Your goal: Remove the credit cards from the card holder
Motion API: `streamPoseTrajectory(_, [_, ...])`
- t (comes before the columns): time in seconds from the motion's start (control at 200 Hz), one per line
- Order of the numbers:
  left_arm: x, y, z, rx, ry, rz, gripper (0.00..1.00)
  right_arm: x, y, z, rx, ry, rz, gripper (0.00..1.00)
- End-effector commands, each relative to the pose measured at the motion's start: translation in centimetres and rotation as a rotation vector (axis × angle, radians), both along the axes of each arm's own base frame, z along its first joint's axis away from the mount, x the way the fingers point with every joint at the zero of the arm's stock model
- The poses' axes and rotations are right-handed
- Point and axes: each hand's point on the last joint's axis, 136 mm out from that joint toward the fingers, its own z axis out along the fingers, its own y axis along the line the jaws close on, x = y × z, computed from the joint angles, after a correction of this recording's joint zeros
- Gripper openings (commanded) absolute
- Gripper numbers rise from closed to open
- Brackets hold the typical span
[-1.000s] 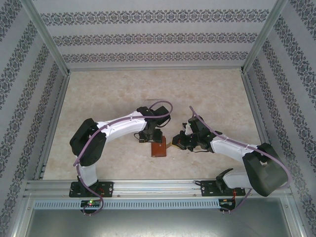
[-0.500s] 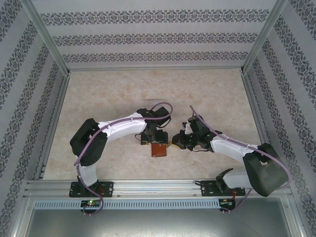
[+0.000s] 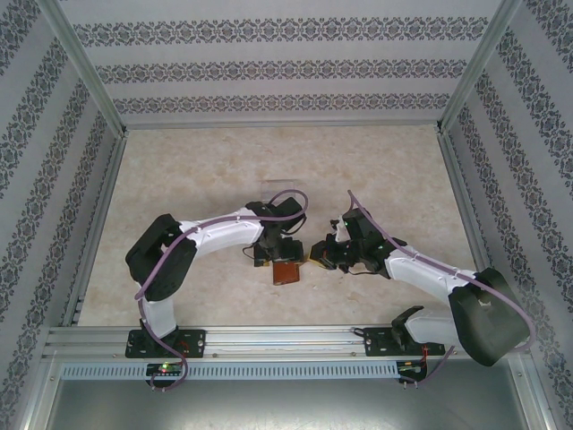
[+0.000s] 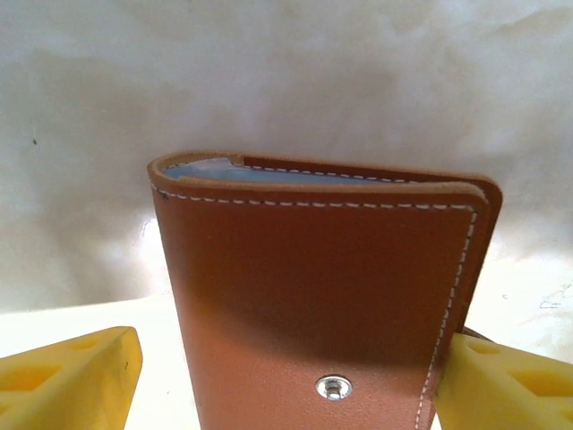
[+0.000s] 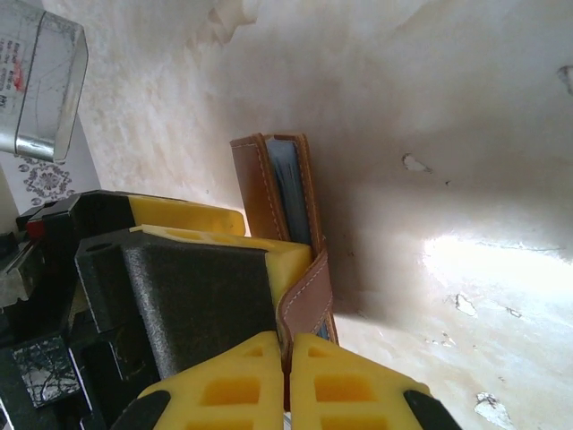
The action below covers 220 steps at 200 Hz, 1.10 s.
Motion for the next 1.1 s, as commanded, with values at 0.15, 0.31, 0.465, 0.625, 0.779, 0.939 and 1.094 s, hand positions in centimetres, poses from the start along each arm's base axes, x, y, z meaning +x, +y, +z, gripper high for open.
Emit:
streamPoseTrajectory(0.15, [0.3, 0.8, 0.7, -0.018, -0.022, 0.061, 0.80, -0.3, 0.6, 1.0, 0.030, -0.008, 0.018, 0.09])
streamPoseTrajectory(0.31, [0.4, 1.7, 1.8, 0.002, -0.052, 0.065, 0.81, -0.3, 0.4, 0.6, 0.018, -0.003, 0.017, 0.09])
streamPoseTrajectory(0.465, [0.2, 2.3, 2.2, 0.011, -0.060, 0.070, 0.81, -0.2, 0.4, 0.5, 0.010, 0.000, 0.017, 0.10])
streamPoseTrajectory(0.625, [0.1, 2.7, 2.3, 0.015, -0.064, 0.074, 0.78, -0.3, 0.4, 0.5, 0.006, 0.000, 0.020, 0.10])
streamPoseTrajectory(0.779, [-0.2, 2.5, 2.1, -0.001, -0.049, 0.067, 0.77, -0.3, 0.3, 0.5, 0.003, -0.002, 0.019, 0.10])
streamPoseTrajectory(0.939, [0.2, 0.7, 2.3, -0.080, -0.048, 0.063, 0.80, -0.2, 0.4, 0.7, 0.008, -0.007, 0.021, 0.10])
streamPoseTrajectory(1.094, [0.6, -0.1, 2.5, -0.107, -0.054, 0.053, 0.83, -0.3, 0.4, 0.7, 0.007, -0.006, 0.020, 0.10])
